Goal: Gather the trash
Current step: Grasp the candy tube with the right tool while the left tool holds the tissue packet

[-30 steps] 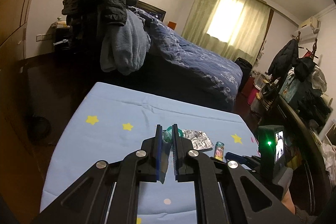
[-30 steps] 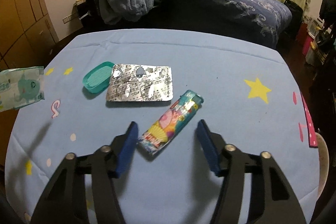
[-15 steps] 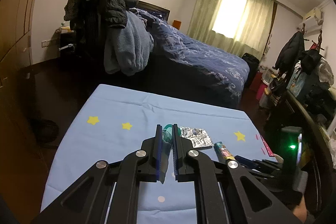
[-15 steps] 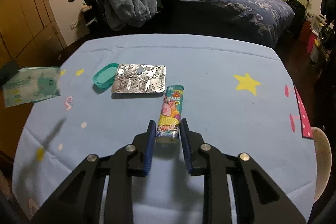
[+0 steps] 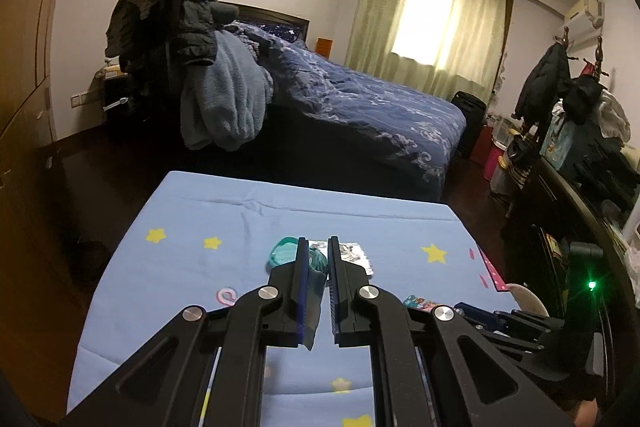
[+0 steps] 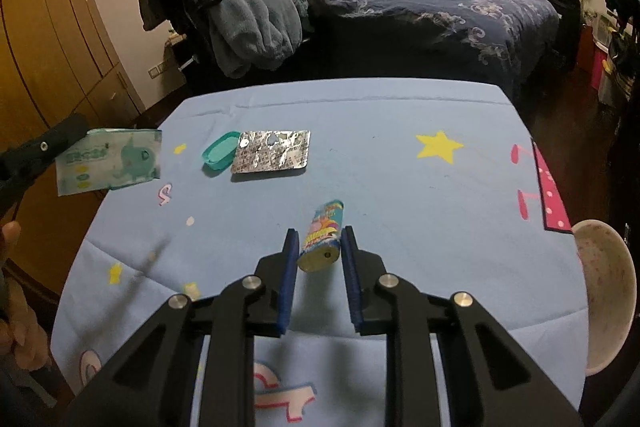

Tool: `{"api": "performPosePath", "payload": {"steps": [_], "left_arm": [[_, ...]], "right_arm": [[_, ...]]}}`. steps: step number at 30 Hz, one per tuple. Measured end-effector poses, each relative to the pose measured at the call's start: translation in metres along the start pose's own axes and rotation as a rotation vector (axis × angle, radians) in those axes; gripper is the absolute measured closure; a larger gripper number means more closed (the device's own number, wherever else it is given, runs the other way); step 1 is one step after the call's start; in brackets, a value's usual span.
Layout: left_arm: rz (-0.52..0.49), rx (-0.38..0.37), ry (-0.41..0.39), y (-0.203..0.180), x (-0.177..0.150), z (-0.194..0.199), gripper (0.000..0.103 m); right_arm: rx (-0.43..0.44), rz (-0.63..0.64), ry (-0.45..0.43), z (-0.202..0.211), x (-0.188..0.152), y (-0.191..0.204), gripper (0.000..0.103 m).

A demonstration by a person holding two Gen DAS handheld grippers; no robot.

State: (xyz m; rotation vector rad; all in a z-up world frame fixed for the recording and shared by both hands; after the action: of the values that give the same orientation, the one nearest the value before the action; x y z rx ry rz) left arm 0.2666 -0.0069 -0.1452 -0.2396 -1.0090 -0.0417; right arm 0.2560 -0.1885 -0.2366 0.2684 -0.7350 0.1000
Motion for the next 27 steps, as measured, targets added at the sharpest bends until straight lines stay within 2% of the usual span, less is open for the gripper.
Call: {"api": "performPosePath", "payload": {"steps": [17,27], "left_arm": [[-0.032,-0.02,0.007,-0.027,-0.003,0.001,0.093],[-0.043,-0.029,0.005,-0.038,-0.001,0.004,0.093]], "right_arm": [[0.034,-0.018,-0.044,0.027,0.007,-0.014,0.09],[0.044,-0.012,-0.063,0.041,0.008,-0.015,0.09]]}}
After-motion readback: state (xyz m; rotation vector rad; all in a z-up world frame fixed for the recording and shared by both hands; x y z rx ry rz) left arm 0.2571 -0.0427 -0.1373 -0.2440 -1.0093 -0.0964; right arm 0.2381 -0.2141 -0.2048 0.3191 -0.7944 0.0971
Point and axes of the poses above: each gripper's, at about its wrist camera, not at the fingertips, and z roughly against the way its jaws point, y to its left, x to its top, the point moved 8 cm from there along -z, roughly the way its jaws point, and after that the axes turned 1 degree about x, right-handed, at the moved point
